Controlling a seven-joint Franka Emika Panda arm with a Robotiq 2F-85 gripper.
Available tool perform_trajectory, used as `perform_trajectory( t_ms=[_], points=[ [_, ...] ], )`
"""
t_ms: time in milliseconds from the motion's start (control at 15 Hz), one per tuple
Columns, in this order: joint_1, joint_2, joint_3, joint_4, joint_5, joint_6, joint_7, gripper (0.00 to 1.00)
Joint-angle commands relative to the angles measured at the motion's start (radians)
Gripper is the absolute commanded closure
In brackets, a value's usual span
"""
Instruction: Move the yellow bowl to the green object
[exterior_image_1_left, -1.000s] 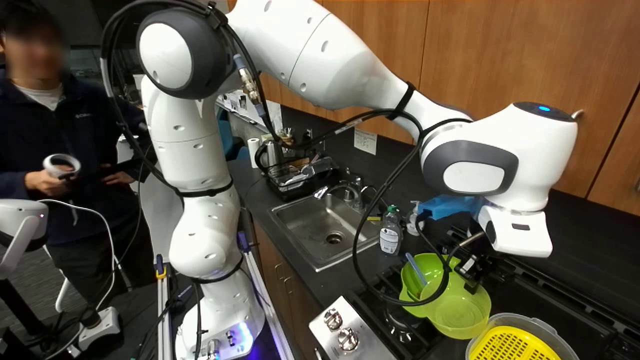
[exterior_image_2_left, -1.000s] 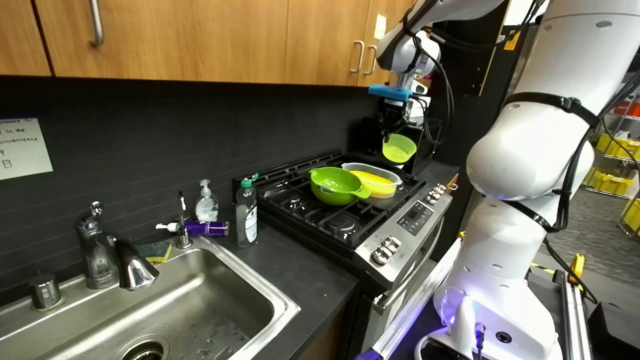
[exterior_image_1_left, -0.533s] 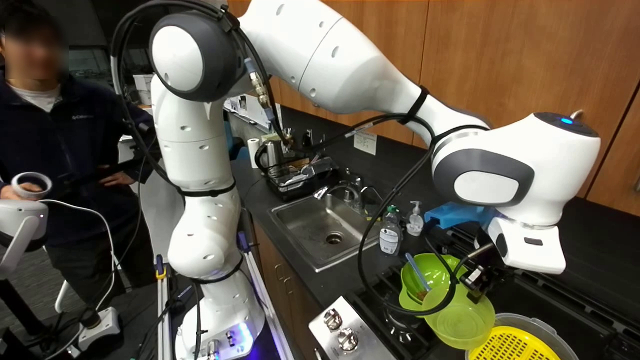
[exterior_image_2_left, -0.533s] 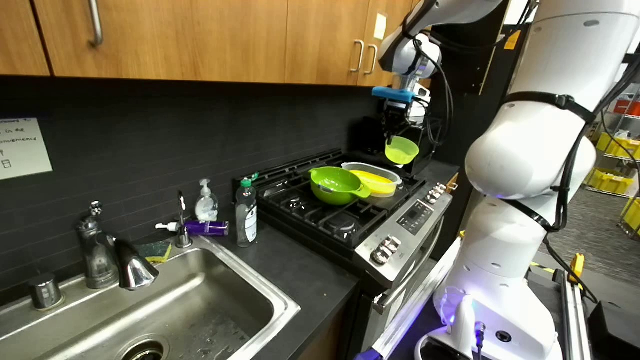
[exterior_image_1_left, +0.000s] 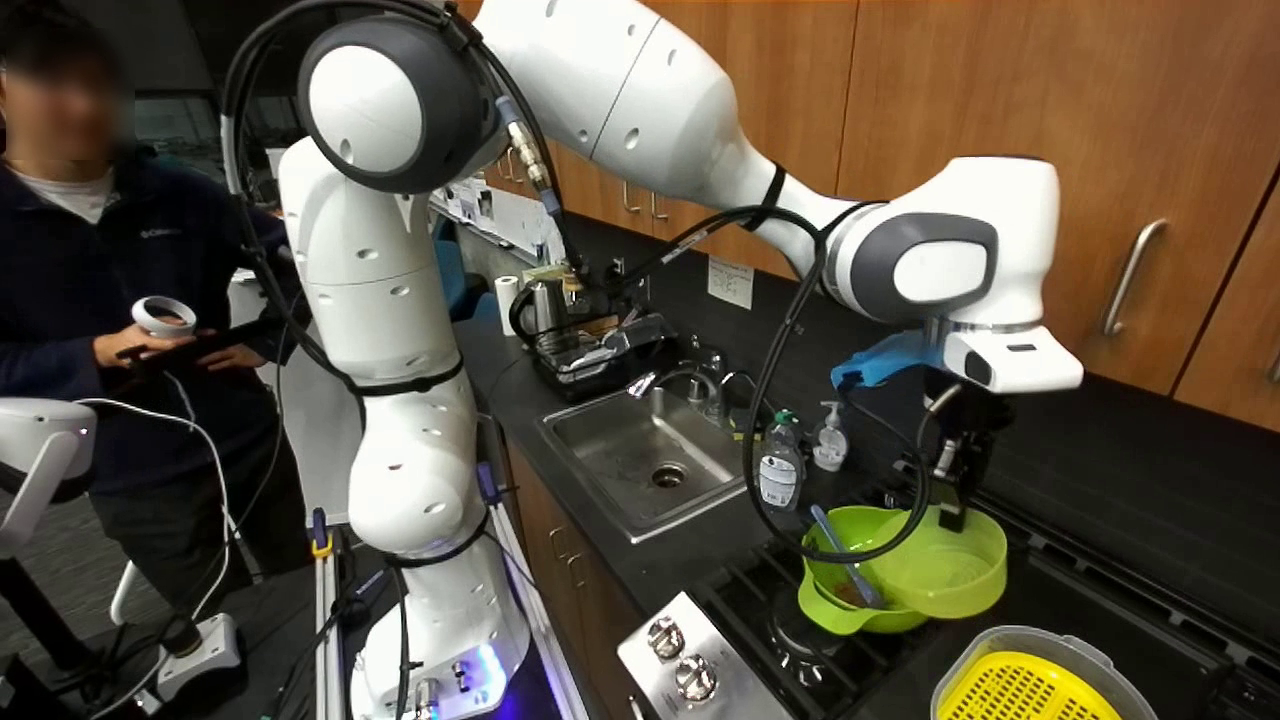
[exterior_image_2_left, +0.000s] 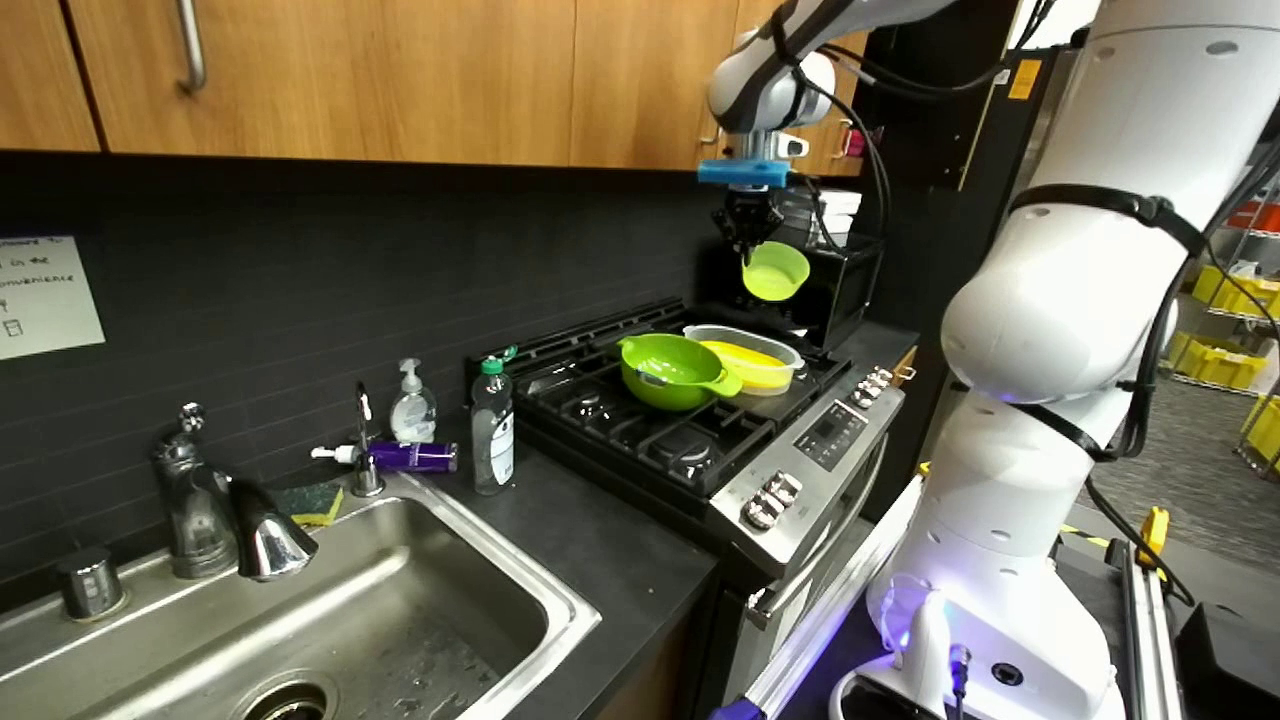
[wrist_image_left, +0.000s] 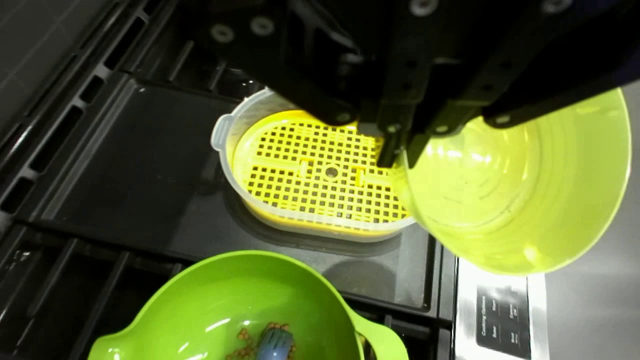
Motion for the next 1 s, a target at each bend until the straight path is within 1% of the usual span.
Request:
perform_trajectory(
  t_ms=[0,133,333,533,733,933],
  points=[
    [0.047,-0.089,0.07,-0.056,-0.154,0.004,0.06,0.99],
    [0.063,-0.111,0.108,-0.07,-0.217,0.003,0.073,0.99],
    [0.081,-0.139,0.154,-0.093,-0.267,0.004,0.05,0.99],
    [0.098,-0.157,0.2,-0.11,-0.343,-0.004,0.054,0.99],
    [0.115,-0.171,0.24,-0.127,-0.419,-0.01,0.046,0.99],
    [0.136,-0.185,0.266,-0.144,-0.467,-0.01,0.017,0.99]
  ],
)
